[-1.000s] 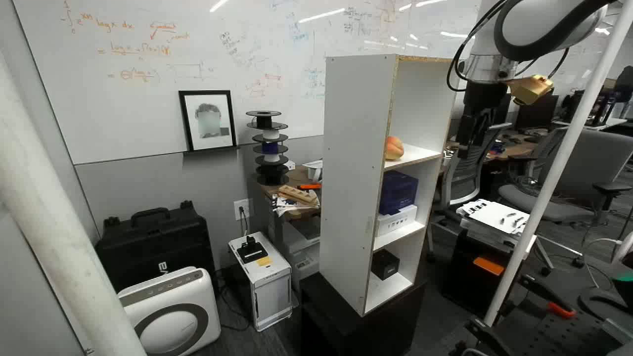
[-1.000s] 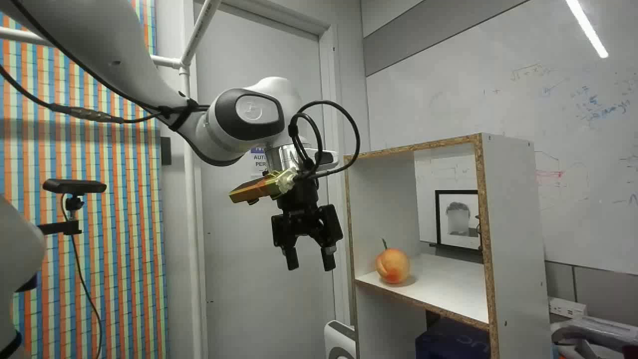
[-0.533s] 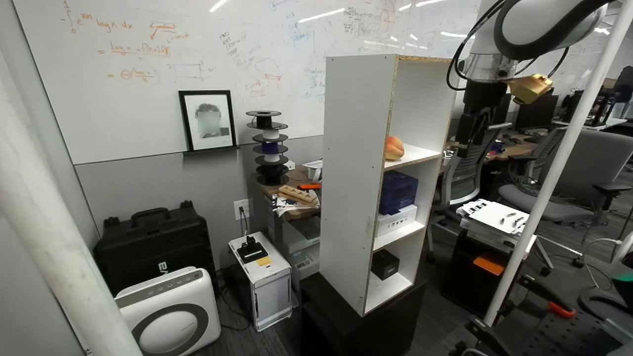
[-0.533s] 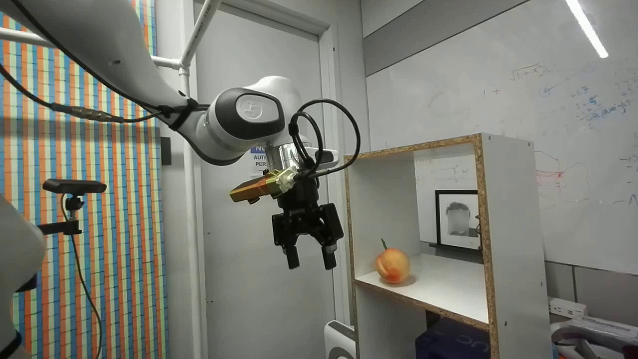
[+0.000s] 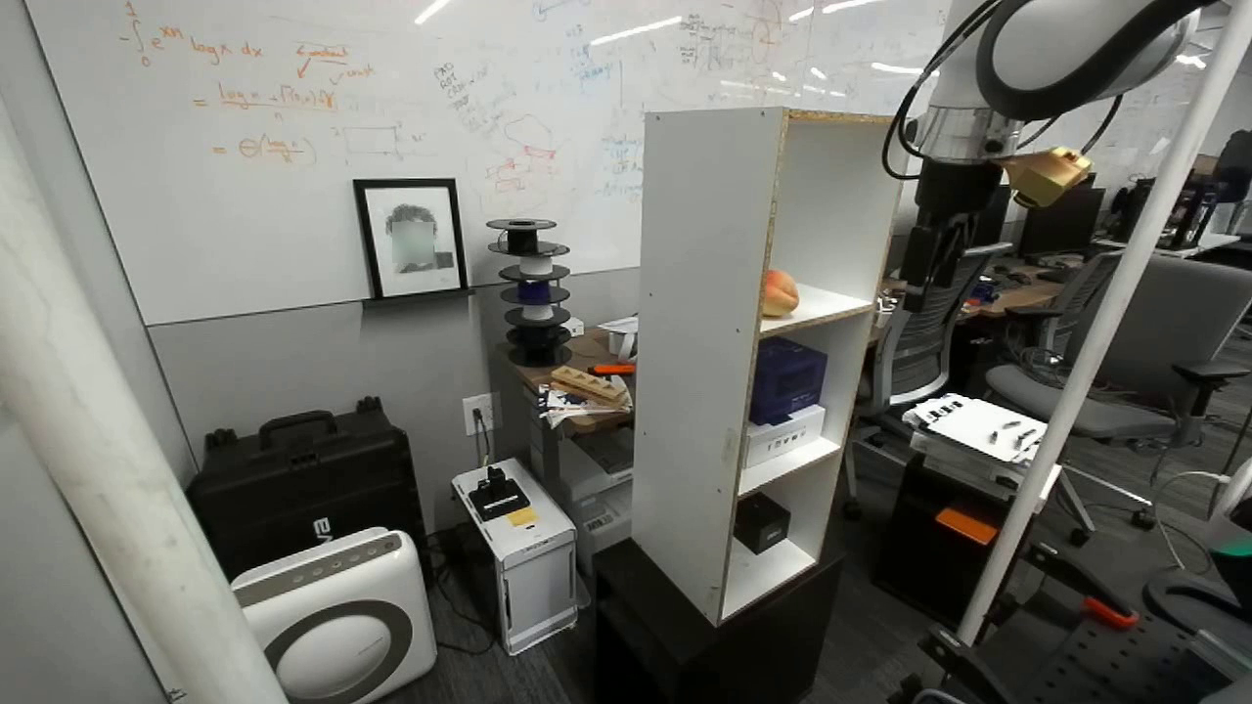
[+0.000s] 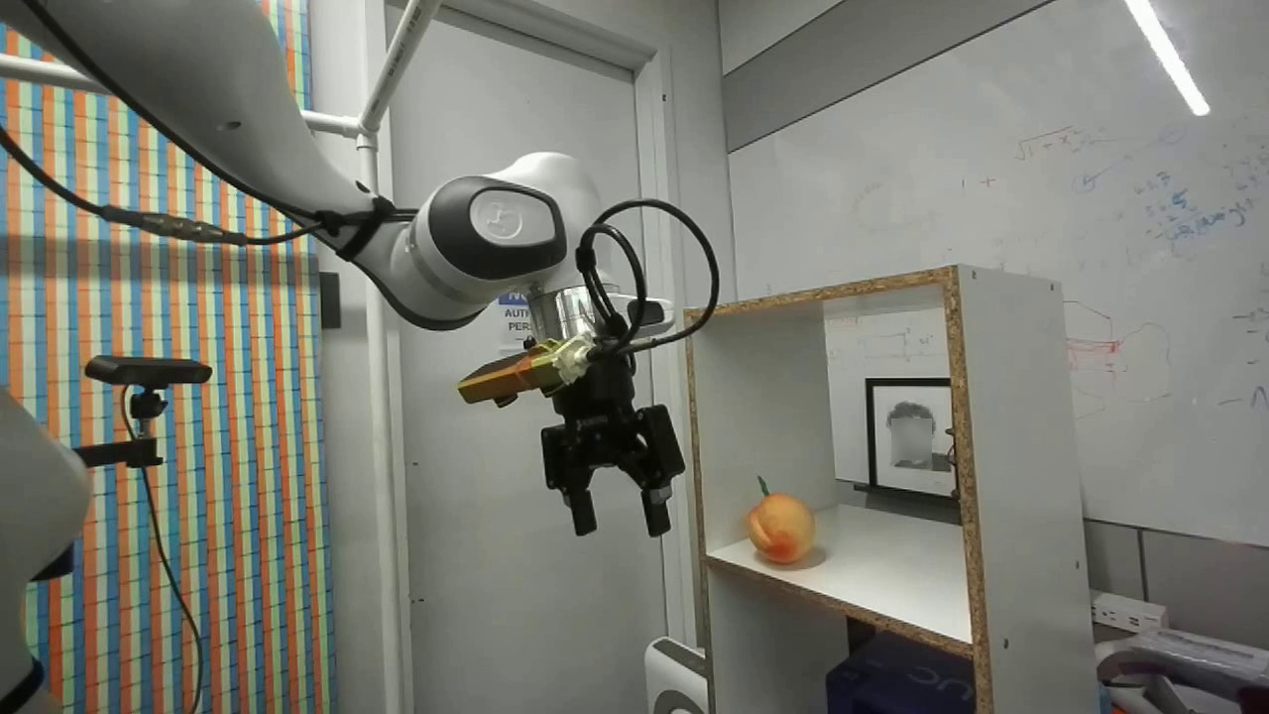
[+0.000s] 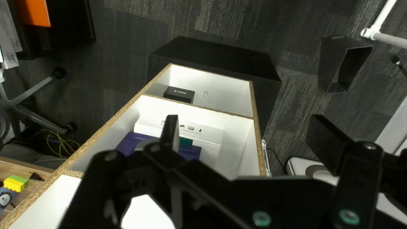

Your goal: Put the peach on top of the shelves

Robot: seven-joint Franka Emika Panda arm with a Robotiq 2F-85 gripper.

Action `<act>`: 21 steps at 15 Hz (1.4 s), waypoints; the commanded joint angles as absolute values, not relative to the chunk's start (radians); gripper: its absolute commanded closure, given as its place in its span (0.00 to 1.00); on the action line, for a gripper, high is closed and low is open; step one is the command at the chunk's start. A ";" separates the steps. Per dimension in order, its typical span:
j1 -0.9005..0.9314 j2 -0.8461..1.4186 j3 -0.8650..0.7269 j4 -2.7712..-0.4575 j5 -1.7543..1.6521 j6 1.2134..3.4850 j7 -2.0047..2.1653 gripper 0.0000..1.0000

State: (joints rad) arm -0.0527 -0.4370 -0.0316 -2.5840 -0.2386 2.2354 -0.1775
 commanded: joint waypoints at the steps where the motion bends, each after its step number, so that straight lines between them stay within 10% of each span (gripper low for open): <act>1: -0.023 -0.381 -0.095 -2.571 -0.196 2.430 -0.279 0.00; 11: 0.360 -0.101 -0.492 -2.389 0.379 2.691 -1.022 0.00; 21: 0.358 0.155 -0.476 -2.186 0.879 2.702 -1.553 0.00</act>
State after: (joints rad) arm 0.3658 0.0600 -0.4886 -2.2687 0.7804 2.7009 -1.4629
